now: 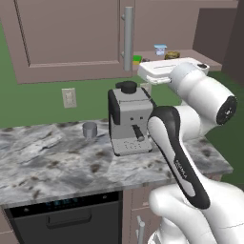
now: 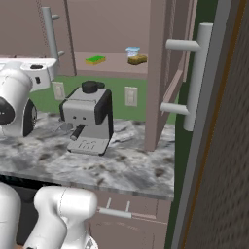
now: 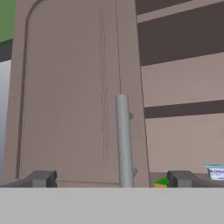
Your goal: Pick the sponge and sponge from the cabinet and place them on the counter.
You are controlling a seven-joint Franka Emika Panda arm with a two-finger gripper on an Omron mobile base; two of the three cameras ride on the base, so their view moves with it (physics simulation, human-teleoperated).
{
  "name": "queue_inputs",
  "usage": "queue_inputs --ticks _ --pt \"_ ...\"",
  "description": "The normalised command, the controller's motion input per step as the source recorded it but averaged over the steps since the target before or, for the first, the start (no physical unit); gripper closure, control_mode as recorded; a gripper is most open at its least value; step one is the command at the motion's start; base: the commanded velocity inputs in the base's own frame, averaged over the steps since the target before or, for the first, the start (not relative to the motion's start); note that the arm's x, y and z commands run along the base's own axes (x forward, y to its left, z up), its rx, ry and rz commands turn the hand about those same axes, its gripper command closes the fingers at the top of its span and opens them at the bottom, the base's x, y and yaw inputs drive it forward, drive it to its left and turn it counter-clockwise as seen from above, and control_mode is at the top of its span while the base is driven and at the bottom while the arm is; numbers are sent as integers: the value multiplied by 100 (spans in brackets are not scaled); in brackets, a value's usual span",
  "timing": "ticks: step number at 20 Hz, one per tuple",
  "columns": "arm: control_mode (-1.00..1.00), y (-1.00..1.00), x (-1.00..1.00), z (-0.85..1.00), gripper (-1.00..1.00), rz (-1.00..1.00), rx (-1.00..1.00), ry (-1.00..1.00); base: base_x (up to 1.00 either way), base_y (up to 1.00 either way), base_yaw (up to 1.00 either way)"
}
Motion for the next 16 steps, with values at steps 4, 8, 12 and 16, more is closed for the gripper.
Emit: queue_inputs --ticks 4,8,12,16 --pt "-100 5 22 2 -100 -4 0 0 0 0 0" --pt "-100 4 26 0 -100 -3 0 0 0 0 0" --pt "-100 3 27 0 -100 -2 0 0 0 0 0" --pt "-100 5 25 0 -100 -2 0 0 0 0 0"
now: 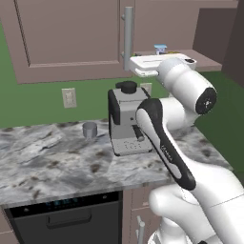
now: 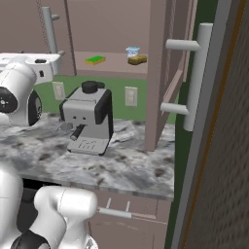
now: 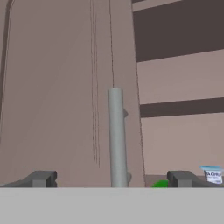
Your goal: Pick the sponge and sponge from the cabinet and place them on the counter.
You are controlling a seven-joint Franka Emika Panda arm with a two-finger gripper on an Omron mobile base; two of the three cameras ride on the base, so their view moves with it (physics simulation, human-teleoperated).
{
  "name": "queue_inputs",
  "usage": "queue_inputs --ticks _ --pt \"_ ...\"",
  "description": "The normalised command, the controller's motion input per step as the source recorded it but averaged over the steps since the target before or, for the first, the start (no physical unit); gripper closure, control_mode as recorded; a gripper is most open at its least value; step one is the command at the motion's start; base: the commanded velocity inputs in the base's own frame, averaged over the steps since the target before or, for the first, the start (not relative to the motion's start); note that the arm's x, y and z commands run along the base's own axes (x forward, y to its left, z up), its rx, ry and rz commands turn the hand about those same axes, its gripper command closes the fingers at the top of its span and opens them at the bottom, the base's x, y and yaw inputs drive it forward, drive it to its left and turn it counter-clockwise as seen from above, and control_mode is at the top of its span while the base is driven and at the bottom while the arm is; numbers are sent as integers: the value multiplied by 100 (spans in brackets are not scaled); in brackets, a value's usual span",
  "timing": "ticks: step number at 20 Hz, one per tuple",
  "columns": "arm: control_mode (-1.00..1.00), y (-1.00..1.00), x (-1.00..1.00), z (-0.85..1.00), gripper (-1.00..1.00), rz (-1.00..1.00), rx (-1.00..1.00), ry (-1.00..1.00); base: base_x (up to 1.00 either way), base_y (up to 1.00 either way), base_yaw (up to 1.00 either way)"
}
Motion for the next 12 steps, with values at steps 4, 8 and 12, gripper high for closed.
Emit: queue_inputs --ticks 4,8,12 --pt "-100 6 25 0 -100 -2 0 0 0 0 0" --pt "-100 5 22 0 -100 -1 0 0 0 0 0" --pt "-100 3 20 0 -100 0 0 0 0 0 0"
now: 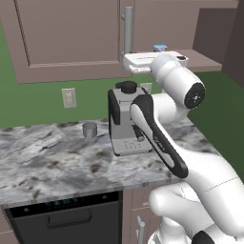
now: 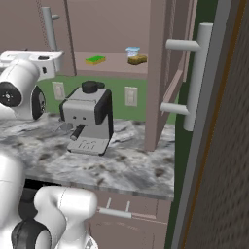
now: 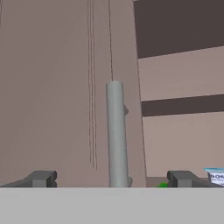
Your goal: Pick the sponge and sponge from the cabinet and place them on the counter.
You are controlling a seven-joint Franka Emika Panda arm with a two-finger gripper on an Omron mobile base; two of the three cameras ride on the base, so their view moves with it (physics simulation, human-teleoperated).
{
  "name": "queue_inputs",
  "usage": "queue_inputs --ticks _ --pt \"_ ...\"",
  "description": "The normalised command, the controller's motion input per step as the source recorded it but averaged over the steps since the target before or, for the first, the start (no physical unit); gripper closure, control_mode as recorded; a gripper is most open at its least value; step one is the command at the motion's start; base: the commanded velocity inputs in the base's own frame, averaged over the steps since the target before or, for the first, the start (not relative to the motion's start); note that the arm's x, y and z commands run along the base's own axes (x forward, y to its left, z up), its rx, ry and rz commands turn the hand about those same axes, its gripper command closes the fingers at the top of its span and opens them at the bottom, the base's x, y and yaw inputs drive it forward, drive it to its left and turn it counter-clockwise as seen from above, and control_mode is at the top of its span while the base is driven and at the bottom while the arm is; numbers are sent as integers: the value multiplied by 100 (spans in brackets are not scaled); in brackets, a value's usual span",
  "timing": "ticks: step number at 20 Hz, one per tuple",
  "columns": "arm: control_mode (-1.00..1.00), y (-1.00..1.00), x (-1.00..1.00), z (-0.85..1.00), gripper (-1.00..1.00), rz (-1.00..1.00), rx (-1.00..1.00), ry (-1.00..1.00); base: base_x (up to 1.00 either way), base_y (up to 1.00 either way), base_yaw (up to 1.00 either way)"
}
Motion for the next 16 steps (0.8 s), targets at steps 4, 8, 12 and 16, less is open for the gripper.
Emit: queue_inputs --ticks 4,8,12,16 --pt "-100 0 22 0 -100 0 0 0 0 0 0" --pt "-100 2 22 0 -100 0 0 0 0 0 0" --pt "-100 7 22 0 -100 0 0 0 0 0 0" --pt "-100 11 22 0 -100 0 0 0 0 0 0"
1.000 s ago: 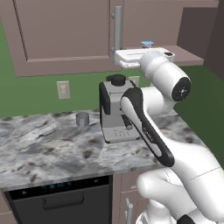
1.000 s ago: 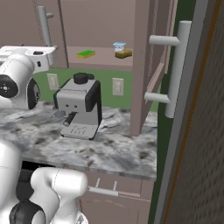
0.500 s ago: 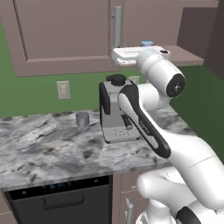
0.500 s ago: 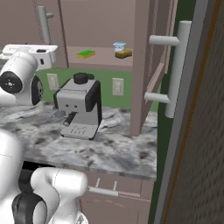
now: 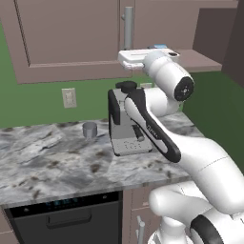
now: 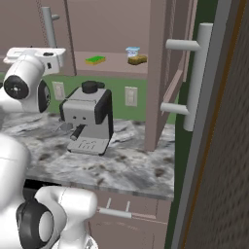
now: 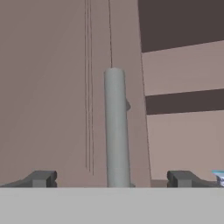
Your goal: Pick the sponge and sponge from the cabinet and place them on the counter.
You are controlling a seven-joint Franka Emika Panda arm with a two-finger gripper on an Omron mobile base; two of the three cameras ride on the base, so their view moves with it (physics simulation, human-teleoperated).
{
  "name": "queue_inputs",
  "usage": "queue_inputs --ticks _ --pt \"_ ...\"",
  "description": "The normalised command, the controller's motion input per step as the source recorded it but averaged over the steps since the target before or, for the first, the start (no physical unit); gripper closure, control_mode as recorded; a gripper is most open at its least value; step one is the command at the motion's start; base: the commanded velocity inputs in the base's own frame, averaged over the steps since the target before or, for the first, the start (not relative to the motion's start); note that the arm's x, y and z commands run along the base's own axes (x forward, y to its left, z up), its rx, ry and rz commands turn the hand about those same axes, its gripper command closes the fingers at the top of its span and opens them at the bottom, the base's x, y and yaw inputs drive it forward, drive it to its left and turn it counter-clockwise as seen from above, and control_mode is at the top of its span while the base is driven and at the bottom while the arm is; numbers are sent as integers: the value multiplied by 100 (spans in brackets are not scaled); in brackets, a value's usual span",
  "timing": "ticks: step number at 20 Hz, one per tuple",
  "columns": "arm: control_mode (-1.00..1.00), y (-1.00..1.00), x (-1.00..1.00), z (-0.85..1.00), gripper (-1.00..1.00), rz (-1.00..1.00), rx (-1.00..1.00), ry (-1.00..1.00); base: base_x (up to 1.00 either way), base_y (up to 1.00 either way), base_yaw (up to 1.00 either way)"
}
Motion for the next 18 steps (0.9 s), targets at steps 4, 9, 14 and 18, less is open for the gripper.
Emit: queue_inputs --ticks 4,9,14,18 --pt "-100 8 23 0 -100 0 0 0 0 0 0" --pt "-100 3 25 0 -100 0 0 0 0 0 0" --pt "-100 3 26 0 -100 0 0 0 0 0 0" --pt "-100 5 26 0 -100 0 0 0 0 0 0"
